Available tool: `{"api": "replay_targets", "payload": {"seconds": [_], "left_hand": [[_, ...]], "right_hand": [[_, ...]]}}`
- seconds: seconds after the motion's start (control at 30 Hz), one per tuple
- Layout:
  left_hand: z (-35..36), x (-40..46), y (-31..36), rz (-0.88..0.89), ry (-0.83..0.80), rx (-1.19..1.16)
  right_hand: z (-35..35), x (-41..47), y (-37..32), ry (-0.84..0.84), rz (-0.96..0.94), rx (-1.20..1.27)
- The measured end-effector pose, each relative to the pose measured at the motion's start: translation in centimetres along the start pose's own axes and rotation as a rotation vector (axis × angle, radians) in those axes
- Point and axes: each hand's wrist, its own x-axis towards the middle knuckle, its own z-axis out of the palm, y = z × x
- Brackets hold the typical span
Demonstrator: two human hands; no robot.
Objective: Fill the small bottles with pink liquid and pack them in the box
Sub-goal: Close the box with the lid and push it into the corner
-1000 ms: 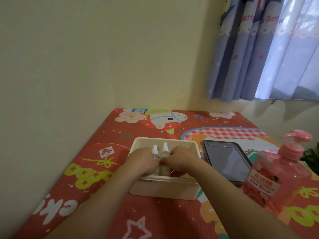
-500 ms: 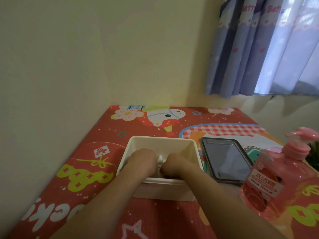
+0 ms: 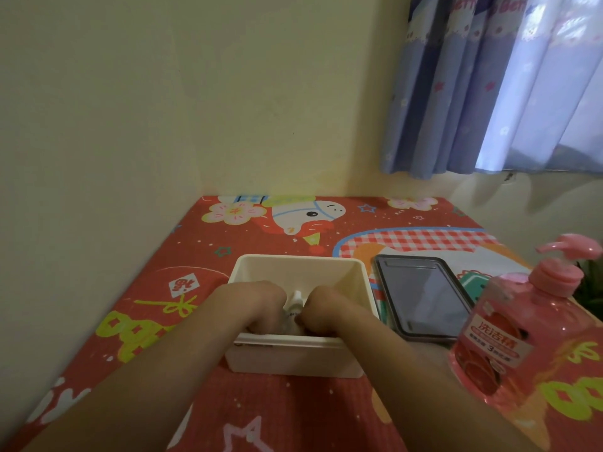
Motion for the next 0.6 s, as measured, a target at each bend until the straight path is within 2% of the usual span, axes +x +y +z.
{"api": "replay_targets", "payload": {"seconds": [0.1,0.27,0.6], "left_hand": [[0.3,0.3,-0.4,0.041,0.073,0.062],[1.1,0.7,-1.5,0.093,0.17,0.021],[1.3,0.6,-1.1,0.062,0.172,0.021]], "right_hand": [[0.0,0.1,0.2,0.013,-0.012,0.025],[0.2,0.6,-0.1,0.034,-0.006,-0.028],[0.1,0.3,-0.5,0.043,-0.017,-0.075]]}}
